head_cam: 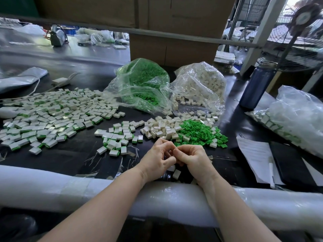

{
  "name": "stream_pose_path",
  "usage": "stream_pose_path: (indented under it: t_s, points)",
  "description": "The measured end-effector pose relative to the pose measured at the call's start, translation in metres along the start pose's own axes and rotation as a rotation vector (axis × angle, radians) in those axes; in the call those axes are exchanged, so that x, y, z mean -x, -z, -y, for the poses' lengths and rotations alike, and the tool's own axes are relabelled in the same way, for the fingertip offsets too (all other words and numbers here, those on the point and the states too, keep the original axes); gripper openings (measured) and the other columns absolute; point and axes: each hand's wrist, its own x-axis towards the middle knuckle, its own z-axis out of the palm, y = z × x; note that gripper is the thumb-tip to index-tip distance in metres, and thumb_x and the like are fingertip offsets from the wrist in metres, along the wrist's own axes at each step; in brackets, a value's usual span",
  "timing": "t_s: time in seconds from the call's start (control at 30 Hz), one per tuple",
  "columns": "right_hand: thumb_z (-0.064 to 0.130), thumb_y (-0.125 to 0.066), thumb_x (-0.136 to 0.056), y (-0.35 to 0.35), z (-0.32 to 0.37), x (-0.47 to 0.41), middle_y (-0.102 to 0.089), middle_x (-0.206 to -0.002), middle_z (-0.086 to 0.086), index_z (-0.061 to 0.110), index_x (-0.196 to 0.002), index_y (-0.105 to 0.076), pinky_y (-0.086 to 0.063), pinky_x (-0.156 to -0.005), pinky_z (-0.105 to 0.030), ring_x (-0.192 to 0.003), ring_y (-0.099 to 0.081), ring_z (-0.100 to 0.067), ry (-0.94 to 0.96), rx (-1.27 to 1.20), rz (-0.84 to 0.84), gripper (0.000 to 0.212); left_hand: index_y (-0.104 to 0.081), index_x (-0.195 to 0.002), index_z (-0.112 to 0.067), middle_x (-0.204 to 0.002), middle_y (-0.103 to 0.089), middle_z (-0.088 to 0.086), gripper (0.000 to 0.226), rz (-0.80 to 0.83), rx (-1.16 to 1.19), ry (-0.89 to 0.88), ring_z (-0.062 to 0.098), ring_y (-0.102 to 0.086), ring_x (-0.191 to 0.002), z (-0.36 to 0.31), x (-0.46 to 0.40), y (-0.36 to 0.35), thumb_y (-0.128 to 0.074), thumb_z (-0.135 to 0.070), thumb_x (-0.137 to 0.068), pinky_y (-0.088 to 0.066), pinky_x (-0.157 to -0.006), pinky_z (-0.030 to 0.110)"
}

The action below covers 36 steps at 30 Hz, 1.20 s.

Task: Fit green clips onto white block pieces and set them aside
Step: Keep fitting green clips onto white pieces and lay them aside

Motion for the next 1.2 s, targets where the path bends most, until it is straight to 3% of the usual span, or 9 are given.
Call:
stream_pose_path:
  t_s: [0.17, 0.43, 0.73, 0.9, 1.03, 1.2]
  points:
    - [0.006, -0.059, -0.088, -0.0003, 0.0003, 0.0009, -0.062, -0.062, -0.003, 0.008, -0.079, -0.071, -0.045, -0.056, -0.018, -0.057, -0.054, -0.008, -0.014, -0.014, 0.024, 0.015, -0.056, -0.081, -0.020, -0.101, -0.045, 0.000, 0.019, -0.008, 0.000, 0.002, 0.023, -0.054, -0.084, 0.0017, -0.0009, 0.0005, -0.056, -0.001, -0.082, -0.049, -0.082, 0.031]
    - [0.000, -0.059, -0.087, -0.0003, 0.0018, 0.0019, -0.056, -0.052, 0.001, -0.002, -0.076, -0.069, -0.040, -0.050, -0.016, -0.048, -0.047, -0.004, -0.011, 0.021, -0.029, 0.015, -0.054, -0.077, -0.025, -0.101, -0.044, -0.001, 0.024, 0.015, 0.005, -0.008, 0.012, -0.050, -0.077, 0.0018, -0.0005, -0.0007, -0.056, -0.002, -0.082, -0.048, -0.078, 0.030]
    - [0.003, -0.060, -0.087, -0.0007, 0.0018, 0.0014, -0.053, -0.056, -0.010, 0.002, -0.072, -0.069, -0.037, -0.051, -0.021, -0.051, -0.043, -0.011, -0.012, 0.038, -0.044, 0.018, -0.055, -0.078, -0.025, -0.100, -0.044, -0.003, 0.020, 0.025, -0.012, -0.010, 0.013, -0.051, -0.078, 0.0029, -0.0011, -0.0007, -0.057, -0.006, -0.082, -0.051, -0.082, 0.037]
    - [0.002, -0.060, -0.087, -0.0009, 0.0012, 0.0013, -0.056, -0.051, 0.000, 0.002, -0.073, -0.069, -0.039, -0.049, -0.017, -0.048, -0.046, -0.006, -0.021, 0.024, -0.045, 0.017, -0.056, -0.080, -0.026, -0.099, -0.044, -0.006, 0.018, 0.028, -0.018, -0.003, 0.012, -0.052, -0.078, 0.0017, -0.0007, -0.0003, -0.057, -0.008, -0.082, -0.051, -0.083, 0.039]
    - [0.003, -0.059, -0.088, -0.0010, 0.0016, 0.0012, -0.060, -0.052, 0.003, 0.004, -0.074, -0.070, -0.042, -0.050, -0.015, -0.048, -0.053, -0.003, -0.013, -0.021, -0.031, 0.017, -0.059, -0.088, -0.014, -0.098, -0.043, -0.005, 0.010, 0.019, -0.024, 0.008, 0.018, -0.054, -0.082, 0.0002, -0.0004, 0.0000, -0.056, -0.006, -0.083, -0.051, -0.086, 0.040]
    - [0.017, -0.055, -0.091, -0.0037, 0.0001, -0.0002, -0.064, -0.058, 0.004, 0.009, -0.079, -0.069, -0.048, -0.055, -0.017, -0.056, -0.058, -0.005, 0.001, -0.031, -0.028, 0.020, -0.061, -0.092, -0.011, -0.103, -0.043, -0.002, 0.007, -0.054, 0.025, -0.016, 0.020, -0.054, -0.089, 0.0013, 0.0002, 0.0018, -0.059, -0.006, -0.086, -0.050, -0.087, 0.029]
